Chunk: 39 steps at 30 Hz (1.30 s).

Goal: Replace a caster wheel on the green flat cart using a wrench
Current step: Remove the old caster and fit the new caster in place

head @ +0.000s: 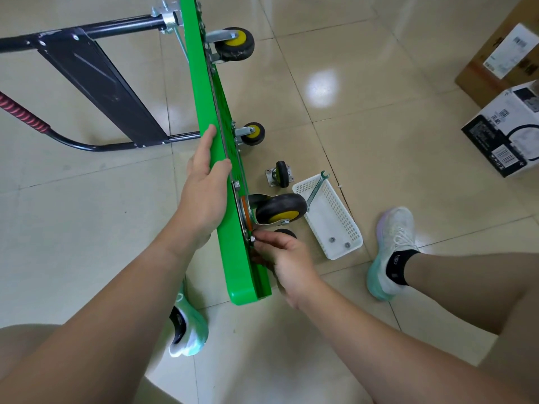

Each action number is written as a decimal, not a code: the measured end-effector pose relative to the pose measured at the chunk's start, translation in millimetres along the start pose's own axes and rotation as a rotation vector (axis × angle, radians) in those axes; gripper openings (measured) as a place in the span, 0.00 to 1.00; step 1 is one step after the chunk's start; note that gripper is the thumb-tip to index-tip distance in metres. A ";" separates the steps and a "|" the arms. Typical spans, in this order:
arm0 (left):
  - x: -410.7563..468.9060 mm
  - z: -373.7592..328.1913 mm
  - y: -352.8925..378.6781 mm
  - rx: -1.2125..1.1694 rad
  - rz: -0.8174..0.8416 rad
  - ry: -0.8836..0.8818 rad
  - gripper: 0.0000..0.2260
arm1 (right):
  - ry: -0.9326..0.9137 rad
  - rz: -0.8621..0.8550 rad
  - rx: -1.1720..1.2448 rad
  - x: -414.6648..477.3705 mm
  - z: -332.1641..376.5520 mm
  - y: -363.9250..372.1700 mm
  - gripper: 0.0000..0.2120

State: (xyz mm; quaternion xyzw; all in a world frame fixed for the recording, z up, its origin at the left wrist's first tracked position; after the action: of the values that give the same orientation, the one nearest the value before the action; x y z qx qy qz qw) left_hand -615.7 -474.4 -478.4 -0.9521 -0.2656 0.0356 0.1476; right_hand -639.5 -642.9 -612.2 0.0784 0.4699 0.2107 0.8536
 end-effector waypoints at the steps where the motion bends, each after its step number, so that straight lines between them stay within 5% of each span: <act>1: -0.1 0.3 0.0 0.002 0.000 0.000 0.31 | -0.019 -0.010 -0.027 -0.2 1.7 0.1 0.10; 16: 1.1 5.1 -1.0 0.002 -0.008 -0.009 0.31 | -0.117 -0.113 -0.263 -2.1 12.4 -1.3 0.02; 20: 0.2 5.0 -1.2 -0.001 -0.013 -0.013 0.31 | -0.126 -0.155 -0.333 -1.1 13.5 -1.5 0.07; 28: 0.3 3.9 -0.2 -0.008 -0.012 -0.006 0.31 | 0.003 -0.064 -0.027 1.8 -5.0 6.6 0.03; 39: 0.4 5.3 0.4 -0.017 -0.006 -0.003 0.30 | -0.162 -0.144 -0.230 -0.9 10.5 -2.5 0.05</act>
State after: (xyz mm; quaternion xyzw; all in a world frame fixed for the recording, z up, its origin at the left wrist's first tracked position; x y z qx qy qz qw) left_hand -615.9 -473.1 -483.7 -0.9525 -0.2688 0.0345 0.1390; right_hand -630.4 -644.8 -606.6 -0.0369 0.3769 0.1944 0.9049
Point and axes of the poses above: each hand's wrist, its own x-axis towards the middle knuckle, its own y-axis out of the palm, z = x × y, the point moved 10 cm from there along x, towards the middle knuckle, and after that the axes turned 14 degrees about y, right-handed, at the moved point
